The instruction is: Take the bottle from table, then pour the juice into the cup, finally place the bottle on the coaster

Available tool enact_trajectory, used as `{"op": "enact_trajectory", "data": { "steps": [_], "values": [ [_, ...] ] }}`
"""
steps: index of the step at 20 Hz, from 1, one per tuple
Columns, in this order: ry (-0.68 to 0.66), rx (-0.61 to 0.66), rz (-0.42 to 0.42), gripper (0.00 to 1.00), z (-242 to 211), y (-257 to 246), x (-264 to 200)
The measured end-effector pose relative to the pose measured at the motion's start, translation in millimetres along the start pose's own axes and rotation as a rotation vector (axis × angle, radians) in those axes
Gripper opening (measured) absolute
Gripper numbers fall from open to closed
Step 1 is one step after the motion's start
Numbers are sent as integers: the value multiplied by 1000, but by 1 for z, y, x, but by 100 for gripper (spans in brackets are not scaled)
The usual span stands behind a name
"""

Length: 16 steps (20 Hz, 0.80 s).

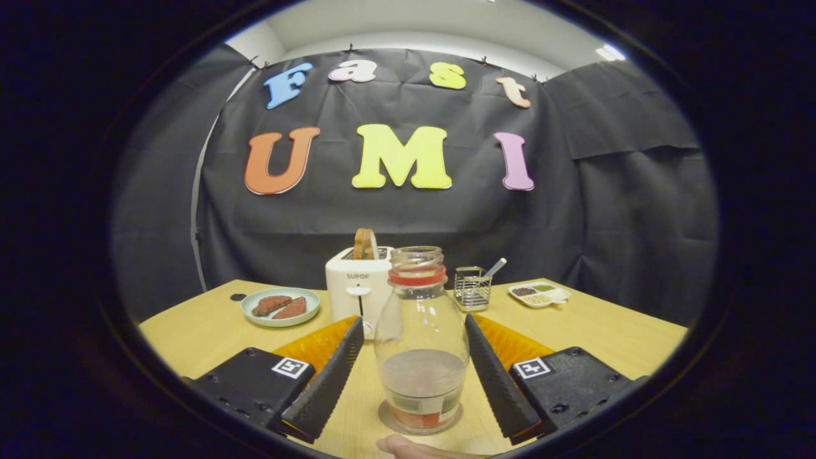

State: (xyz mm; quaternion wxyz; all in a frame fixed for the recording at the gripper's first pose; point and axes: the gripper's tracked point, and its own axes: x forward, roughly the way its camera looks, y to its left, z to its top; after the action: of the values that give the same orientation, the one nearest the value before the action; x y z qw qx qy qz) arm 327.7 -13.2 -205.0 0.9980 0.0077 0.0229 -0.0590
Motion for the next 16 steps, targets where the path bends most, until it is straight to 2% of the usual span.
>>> {"op": "enact_trajectory", "data": {
  "steps": [10, 12, 16],
  "values": [
    [-13, 23, -21, 100, 50, -9, -38],
    [-30, -6, -43, 100, 70, -16, -51],
    [-58, -51, -16, 100, 104, -17, -84]
  ]
}}
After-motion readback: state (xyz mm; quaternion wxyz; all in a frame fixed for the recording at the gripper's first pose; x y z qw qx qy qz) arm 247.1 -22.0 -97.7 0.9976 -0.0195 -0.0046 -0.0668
